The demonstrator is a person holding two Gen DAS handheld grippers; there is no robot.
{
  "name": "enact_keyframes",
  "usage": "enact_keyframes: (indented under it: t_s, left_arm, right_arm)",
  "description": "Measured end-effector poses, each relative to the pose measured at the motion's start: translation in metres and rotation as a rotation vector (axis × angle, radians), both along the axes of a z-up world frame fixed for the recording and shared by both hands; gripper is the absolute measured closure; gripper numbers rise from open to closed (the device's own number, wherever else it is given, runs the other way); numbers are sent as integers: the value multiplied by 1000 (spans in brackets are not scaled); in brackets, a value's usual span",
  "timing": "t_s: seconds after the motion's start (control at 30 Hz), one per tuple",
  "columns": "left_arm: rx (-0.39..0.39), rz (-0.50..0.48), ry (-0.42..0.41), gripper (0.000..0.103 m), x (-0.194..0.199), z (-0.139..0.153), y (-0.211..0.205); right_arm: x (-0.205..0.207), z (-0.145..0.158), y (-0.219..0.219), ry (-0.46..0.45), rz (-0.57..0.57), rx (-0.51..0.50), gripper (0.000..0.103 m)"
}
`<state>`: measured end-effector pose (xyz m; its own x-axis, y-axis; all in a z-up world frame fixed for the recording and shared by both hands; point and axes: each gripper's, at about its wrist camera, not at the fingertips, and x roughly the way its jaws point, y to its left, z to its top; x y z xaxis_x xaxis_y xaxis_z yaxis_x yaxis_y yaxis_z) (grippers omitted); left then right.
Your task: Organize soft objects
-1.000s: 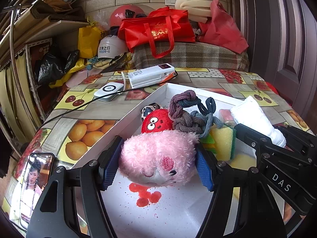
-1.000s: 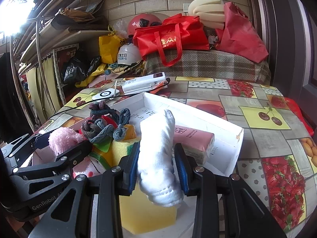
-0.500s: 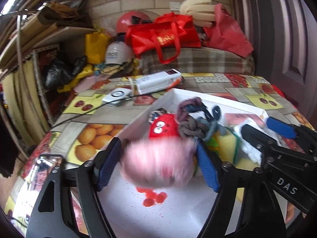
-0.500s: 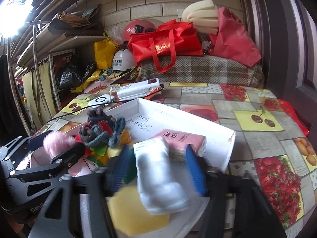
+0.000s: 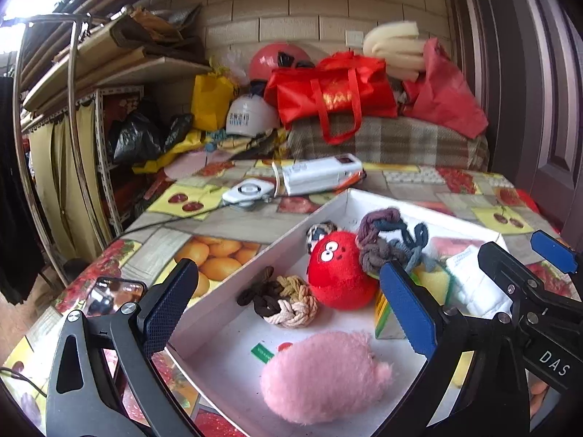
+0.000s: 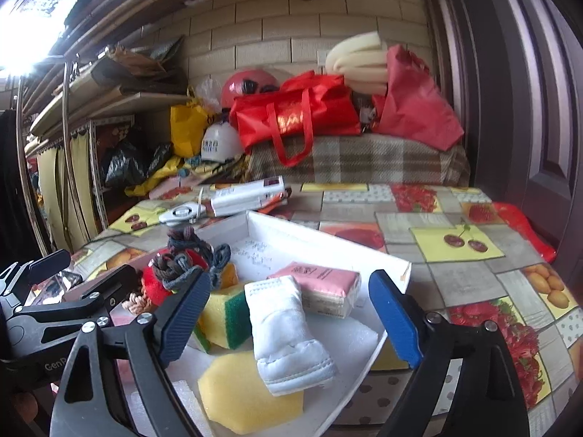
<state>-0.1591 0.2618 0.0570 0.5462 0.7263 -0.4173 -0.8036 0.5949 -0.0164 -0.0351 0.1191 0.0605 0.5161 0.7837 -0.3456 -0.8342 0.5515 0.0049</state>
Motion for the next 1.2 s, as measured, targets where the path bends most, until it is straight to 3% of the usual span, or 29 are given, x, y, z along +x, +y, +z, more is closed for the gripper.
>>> enact_keyframes:
  t_s: [0.1, 0.2, 0.37, 0.47, 0.77, 0.97, 1.03, 1.1, 1.2]
  left_arm:
    - [44, -7, -56, 2, -10, 4, -8]
    - [62, -22, -95, 2, -17, 7, -15]
    - [35, -35, -71, 2, -17, 7, -23]
    - [47, -20, -86, 2, -22, 8, -32]
    - [65, -100, -61, 2, -23, 8, -68]
    - [86, -15, -5, 2, -25, 7, -93]
    - [59, -48, -20, 2, -29, 6, -96]
    - [23, -71, 17, 2, -26, 3, -96]
    - [40, -94, 52, 2, -22, 2, -103]
  right_arm:
    - [-10, 4, -11, -59, -8, 59, 14]
    - [-17, 5, -14, -87, -13, 50, 14]
    - [-13, 5, -29, -69, -109, 67, 14]
    - [-12, 6, -44, -47, -116, 96, 14]
    - [-19, 10, -91, -56, -165, 146, 14]
    - [-10, 10, -126, 34, -240, 180, 14]
    - [-9, 9, -136, 67, -270, 168, 14]
    - [-7, 7, -149, 104, -273, 188, 14]
    - [-4, 8, -175, 151, -276, 272, 14]
